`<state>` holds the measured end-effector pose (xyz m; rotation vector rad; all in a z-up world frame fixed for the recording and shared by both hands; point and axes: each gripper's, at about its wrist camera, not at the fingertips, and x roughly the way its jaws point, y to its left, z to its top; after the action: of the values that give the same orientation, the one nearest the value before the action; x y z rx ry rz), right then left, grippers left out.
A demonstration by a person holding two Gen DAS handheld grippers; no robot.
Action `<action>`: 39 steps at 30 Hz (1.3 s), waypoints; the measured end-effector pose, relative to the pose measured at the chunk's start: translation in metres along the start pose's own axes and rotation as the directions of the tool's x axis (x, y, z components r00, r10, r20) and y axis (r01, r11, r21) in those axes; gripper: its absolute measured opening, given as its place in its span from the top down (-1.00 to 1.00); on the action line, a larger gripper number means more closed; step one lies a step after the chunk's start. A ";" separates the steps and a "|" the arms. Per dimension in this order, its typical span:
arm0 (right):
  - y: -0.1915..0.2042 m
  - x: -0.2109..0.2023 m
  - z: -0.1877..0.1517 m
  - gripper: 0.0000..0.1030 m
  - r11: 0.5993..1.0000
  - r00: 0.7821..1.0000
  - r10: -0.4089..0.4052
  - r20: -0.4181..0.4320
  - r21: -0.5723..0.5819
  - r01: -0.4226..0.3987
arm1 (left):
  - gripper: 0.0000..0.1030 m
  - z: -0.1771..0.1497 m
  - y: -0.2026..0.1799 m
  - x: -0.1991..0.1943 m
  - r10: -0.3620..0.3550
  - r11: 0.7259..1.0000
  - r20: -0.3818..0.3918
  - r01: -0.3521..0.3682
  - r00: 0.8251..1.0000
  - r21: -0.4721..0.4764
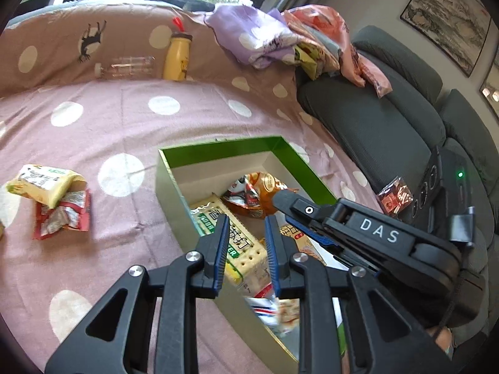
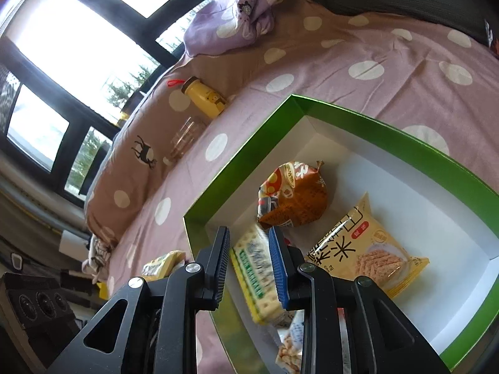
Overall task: Organize snacks
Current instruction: 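Return the right gripper and grasp the gold-and-purple chocolate bag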
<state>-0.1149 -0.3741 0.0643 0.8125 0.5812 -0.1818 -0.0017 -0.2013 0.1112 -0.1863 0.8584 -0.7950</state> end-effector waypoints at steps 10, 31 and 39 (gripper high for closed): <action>0.029 -0.006 -0.009 0.11 0.996 0.999 0.010 0.036 -0.085 -0.007 | -0.36 -0.005 0.040 -0.080 0.135 0.989 0.126 -0.125 0.983 -0.081; 0.131 0.035 -0.083 -0.64 0.910 0.994 0.011 -0.109 -0.411 -0.055 | -0.69 -0.077 0.206 -0.183 0.560 0.709 0.010 -0.472 0.829 -0.524; 0.211 0.084 -0.121 -0.64 0.833 0.959 0.024 -0.283 -0.525 -0.176 | -0.70 -0.086 0.233 -0.194 0.585 0.641 -0.048 -0.497 0.810 -0.585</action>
<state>-0.0179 -0.1369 0.0854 0.3031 0.7946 0.1951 -0.0124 0.1104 0.0677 -0.4907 0.9291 0.0796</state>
